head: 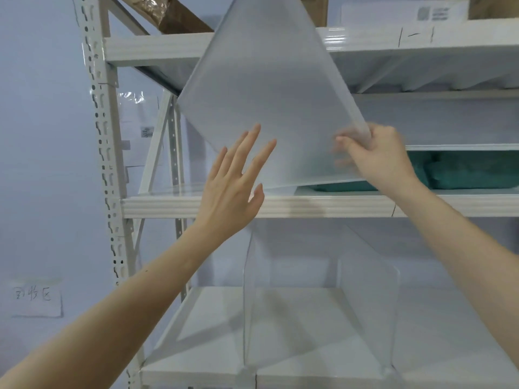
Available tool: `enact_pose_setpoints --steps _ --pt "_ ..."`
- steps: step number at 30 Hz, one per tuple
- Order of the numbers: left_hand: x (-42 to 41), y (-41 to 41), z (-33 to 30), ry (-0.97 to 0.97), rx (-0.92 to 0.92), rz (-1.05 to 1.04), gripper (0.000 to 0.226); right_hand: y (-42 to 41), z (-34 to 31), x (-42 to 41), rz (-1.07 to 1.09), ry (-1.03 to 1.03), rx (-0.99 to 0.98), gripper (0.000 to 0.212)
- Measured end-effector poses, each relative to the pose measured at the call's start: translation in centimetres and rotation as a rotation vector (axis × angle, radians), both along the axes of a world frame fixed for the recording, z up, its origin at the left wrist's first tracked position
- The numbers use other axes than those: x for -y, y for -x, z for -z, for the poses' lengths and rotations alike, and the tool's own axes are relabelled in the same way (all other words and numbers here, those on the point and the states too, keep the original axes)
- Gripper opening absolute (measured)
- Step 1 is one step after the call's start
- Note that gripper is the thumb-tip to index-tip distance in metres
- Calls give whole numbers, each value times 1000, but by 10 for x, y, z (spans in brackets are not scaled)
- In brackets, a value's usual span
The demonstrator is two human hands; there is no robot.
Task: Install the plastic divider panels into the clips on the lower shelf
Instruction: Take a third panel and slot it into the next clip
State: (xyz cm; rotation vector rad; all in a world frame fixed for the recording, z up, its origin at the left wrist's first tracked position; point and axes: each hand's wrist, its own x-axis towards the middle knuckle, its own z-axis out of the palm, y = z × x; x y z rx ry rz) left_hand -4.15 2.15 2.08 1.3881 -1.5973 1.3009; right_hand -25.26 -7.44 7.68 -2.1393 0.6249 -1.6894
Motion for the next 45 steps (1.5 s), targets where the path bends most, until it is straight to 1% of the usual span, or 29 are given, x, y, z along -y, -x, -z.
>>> enact_pose_setpoints --steps 2,4,8,11,18,21,25,28,31,37,42,45 --pt "3 10 -2 -18 -15 -11 72 18 -3 -2 -91 -67 71 16" --pt "7 24 -5 -14 -36 -17 72 37 -4 -2 -150 -104 108 14" --pt "12 60 -7 23 -76 1 69 77 -8 0 -185 -96 146 13" --pt "18 91 -6 27 -69 -6 69 114 -10 8 -219 -108 187 14" --pt "42 159 6 29 -89 -55 76 197 3 32 -265 -138 102 15" --pt "60 192 23 -8 -128 -59 81 236 11 45 -232 -159 21 15" --pt "86 236 53 -20 -135 -80 86 288 24 60 -144 -185 -91 14" --pt "102 270 72 -49 -139 -38 88 325 37 68 -80 -216 -169 6" --pt "119 301 91 -126 -144 24 87 359 54 77 -8 -269 -227 11" --pt "153 356 127 -326 -142 139 86 416 84 97 131 -321 -312 3" --pt "176 383 158 -474 -154 201 85 439 106 120 215 -355 -356 8" --pt "190 392 176 -515 -163 225 85 444 124 134 254 -377 -377 3"
